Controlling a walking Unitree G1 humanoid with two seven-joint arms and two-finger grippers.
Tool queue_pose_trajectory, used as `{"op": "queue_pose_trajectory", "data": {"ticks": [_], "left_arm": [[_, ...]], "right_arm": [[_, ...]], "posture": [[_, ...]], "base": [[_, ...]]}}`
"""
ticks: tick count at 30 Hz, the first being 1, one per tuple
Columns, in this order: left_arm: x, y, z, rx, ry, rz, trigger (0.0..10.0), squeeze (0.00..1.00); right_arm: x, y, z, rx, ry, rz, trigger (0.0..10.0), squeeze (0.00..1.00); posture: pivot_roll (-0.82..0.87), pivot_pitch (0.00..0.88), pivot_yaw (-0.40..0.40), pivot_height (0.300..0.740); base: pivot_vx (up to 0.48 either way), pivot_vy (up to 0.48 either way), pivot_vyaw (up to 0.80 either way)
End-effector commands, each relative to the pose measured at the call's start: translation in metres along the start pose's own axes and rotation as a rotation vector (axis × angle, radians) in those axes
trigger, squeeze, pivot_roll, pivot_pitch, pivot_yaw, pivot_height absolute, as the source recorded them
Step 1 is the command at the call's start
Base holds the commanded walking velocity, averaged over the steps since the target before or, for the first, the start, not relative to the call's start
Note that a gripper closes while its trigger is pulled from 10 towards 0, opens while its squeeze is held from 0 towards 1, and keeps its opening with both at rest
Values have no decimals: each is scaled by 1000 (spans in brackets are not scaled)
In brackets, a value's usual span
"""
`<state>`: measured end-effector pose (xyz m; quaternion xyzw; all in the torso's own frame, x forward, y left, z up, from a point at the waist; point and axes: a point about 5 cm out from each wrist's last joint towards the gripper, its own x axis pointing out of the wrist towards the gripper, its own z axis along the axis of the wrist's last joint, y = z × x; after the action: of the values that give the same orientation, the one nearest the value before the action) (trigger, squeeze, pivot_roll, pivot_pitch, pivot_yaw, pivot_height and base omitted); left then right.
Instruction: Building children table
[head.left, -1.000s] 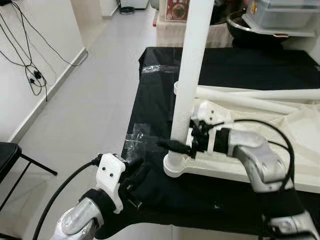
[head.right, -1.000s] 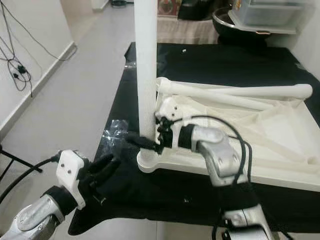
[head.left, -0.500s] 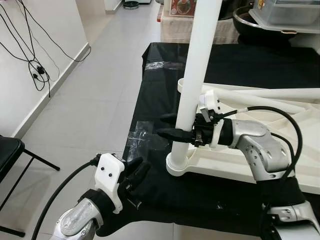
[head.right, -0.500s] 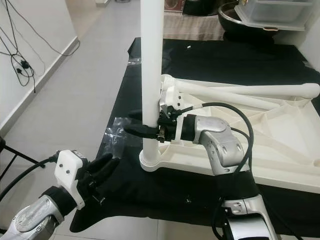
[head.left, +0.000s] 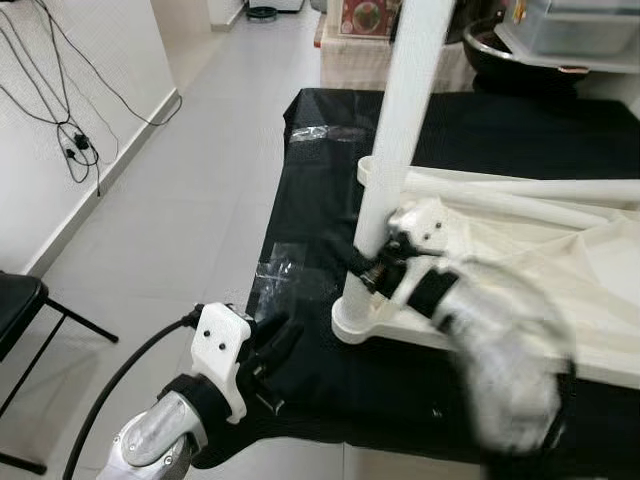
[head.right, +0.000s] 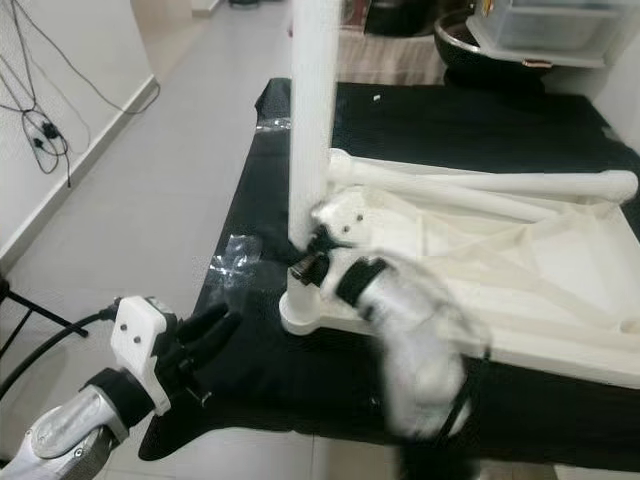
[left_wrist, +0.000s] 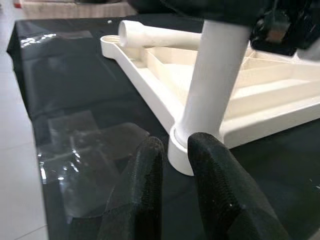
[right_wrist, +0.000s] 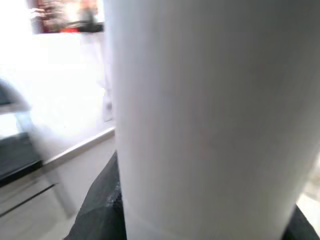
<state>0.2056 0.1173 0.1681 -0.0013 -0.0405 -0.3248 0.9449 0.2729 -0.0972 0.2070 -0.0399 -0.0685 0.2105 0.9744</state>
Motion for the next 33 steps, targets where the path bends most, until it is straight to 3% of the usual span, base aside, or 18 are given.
{"op": "queue_pose_trajectory", "data": {"ticks": [1, 5, 6, 7, 10, 11, 17, 21, 22, 23, 24, 27, 33], "left_arm": [[1, -1, -4, -20, 12, -10, 10000, 0], [1, 0, -3, -18, 7, -1, 10000, 0], [1, 1, -3, -16, 6, 6, 10000, 0], [0, 2, -4, -14, 8, 12, 10000, 0], [-1, 3, -4, -13, 11, 15, 10000, 0], [-1, 3, -4, -12, 11, 16, 10000, 0], [1, 4, -3, -12, 5, 14, 10000, 0], [2, 3, -3, -14, 2, 15, 10000, 0], [2, 3, -3, -14, 2, 16, 10000, 0], [2, 3, -3, -14, 2, 16, 10000, 0], [2, 3, -3, -13, 2, 16, 10000, 0], [2, 3, -3, -13, 2, 16, 10000, 0], [0, 2, -2, -10, 5, 14, 10000, 0]], "right_arm": [[-9, -7, -28, -70, 153, -115, 0, 0], [-1, -7, -25, -58, 135, -75, 0, 0], [1, -9, -24, -57, 130, -71, 3686, 0], [3, -8, -22, -49, 124, -66, 10000, 0], [5, -7, -19, -31, 100, -51, 10000, 0], [6, -4, -13, -3, 67, -21, 10000, 1000], [12, -2, 4, 64, -18, 133, 10000, 1000], [19, -18, 16, 15, -46, 321, 10000, 1000], [22, -25, 20, -10, -51, 416, 10000, 137], [22, -25, 20, -10, -51, 416, 10000, 137], [24, -29, 22, -27, -50, 473, 10000, 0], [25, -32, 23, -40, -47, 502, 10000, 0], [36, -38, 29, -70, -34, 680, 10000, 0]], "posture": [[12, 146, -11, 740], [17, 145, -24, 740], [17, 147, -21, 740], [17, 147, -21, 740], [18, 145, -19, 740], [13, 149, -13, 740], [9, 147, -15, 740], [10, 147, -14, 740], [12, 146, -19, 740], [12, 146, -19, 740], [16, 147, -16, 740], [16, 147, -16, 740], [34, 145, -19, 740]], "base": [[0, 0, 0], [0, 0, 0], [0, 0, 0], [0, 0, 0], [0, 0, 0], [0, 0, 0], [0, 0, 0], [0, 0, 0], [0, 0, 0], [0, 0, 0], [0, 0, 0], [0, 0, 0], [0, 0, 0]]}}
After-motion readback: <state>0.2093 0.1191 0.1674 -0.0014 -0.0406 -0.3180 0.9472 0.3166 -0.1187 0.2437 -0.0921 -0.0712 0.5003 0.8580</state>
